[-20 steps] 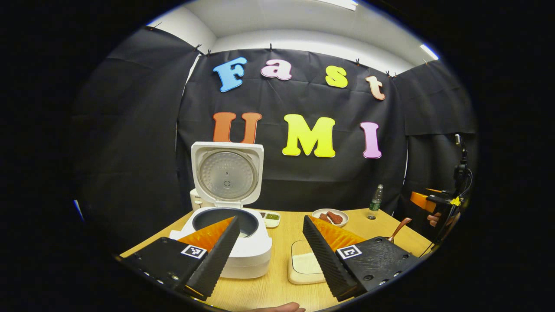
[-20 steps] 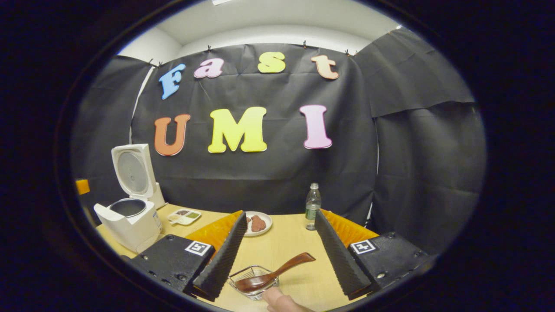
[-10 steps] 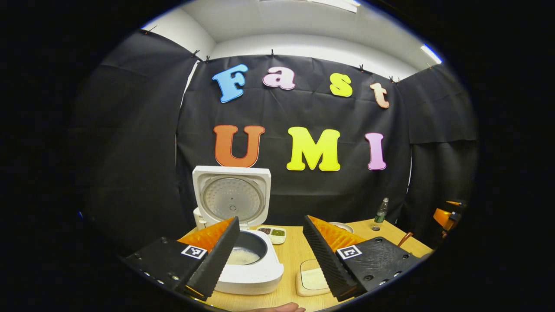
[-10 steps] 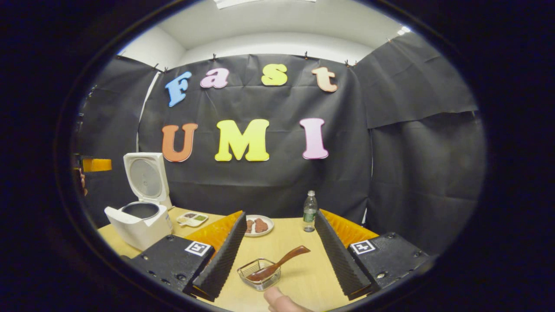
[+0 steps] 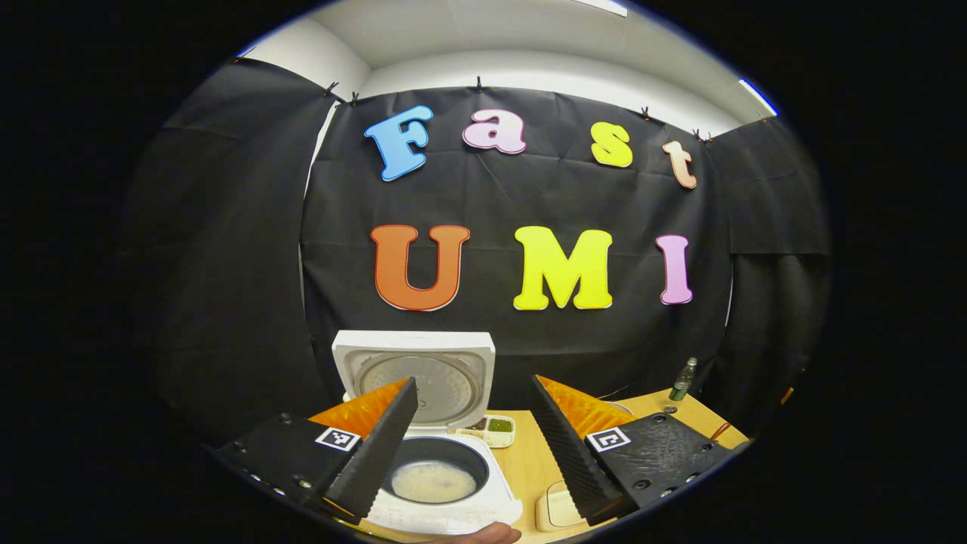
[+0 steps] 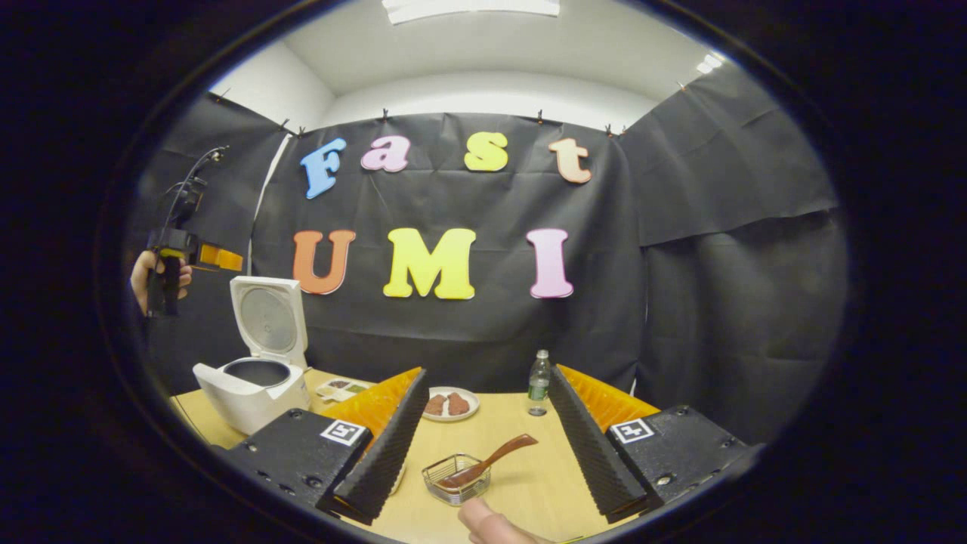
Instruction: Close the left gripper, press the button to open the rice cooker; take a wooden spoon from the chopstick holder with the right hand, scoop a spoonful of rice and pour it into the rice cooker, then put the wooden spoon back into the chopstick holder.
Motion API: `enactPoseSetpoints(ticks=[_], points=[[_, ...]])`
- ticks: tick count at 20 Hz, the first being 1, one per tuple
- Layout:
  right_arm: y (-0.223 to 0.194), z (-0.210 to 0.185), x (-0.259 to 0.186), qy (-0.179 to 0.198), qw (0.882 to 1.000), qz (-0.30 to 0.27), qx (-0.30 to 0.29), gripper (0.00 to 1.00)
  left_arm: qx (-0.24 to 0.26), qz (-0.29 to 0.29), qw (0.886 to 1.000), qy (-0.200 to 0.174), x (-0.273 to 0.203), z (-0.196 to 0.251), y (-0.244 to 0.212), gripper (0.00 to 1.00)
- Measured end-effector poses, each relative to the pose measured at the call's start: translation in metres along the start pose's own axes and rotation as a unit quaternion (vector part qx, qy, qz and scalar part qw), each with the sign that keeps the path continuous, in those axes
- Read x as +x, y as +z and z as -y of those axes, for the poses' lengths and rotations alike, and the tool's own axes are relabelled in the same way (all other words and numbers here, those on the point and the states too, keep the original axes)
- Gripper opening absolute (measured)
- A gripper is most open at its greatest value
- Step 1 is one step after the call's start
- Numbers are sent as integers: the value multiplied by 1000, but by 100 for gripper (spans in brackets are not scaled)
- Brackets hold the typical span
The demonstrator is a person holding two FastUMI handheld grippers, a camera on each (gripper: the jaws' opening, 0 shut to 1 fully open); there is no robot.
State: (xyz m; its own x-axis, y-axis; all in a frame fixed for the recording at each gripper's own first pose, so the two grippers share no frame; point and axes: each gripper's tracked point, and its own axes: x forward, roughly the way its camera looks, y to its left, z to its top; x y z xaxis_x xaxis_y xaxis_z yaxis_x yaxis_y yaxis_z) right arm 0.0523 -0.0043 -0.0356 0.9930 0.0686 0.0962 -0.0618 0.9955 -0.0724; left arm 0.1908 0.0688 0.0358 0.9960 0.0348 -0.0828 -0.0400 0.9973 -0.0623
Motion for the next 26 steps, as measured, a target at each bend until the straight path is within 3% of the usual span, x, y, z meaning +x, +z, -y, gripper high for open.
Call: enactPoseSetpoints(ticks=[7, 11, 15, 22, 26], points=[[4, -5, -1, 6, 1000, 2, -1, 100, -2, 37, 999, 21, 88, -30, 28, 94], [7, -10, 2, 13, 1000, 4, -1, 99, -38, 52, 998, 21, 127, -51, 27, 93], [2, -17, 8, 23, 1000, 0, 7, 100, -47, 21, 995, 86, 155, -87, 10, 94], [-6, -17, 11, 12, 1000, -13, 25, 99, 1, -49, 991, 121, 184, -94, -26, 94], [-1, -26, 6, 24, 999, -5, 26, 99, 9, -44, 992, 117, 180, -94, -24, 98]])
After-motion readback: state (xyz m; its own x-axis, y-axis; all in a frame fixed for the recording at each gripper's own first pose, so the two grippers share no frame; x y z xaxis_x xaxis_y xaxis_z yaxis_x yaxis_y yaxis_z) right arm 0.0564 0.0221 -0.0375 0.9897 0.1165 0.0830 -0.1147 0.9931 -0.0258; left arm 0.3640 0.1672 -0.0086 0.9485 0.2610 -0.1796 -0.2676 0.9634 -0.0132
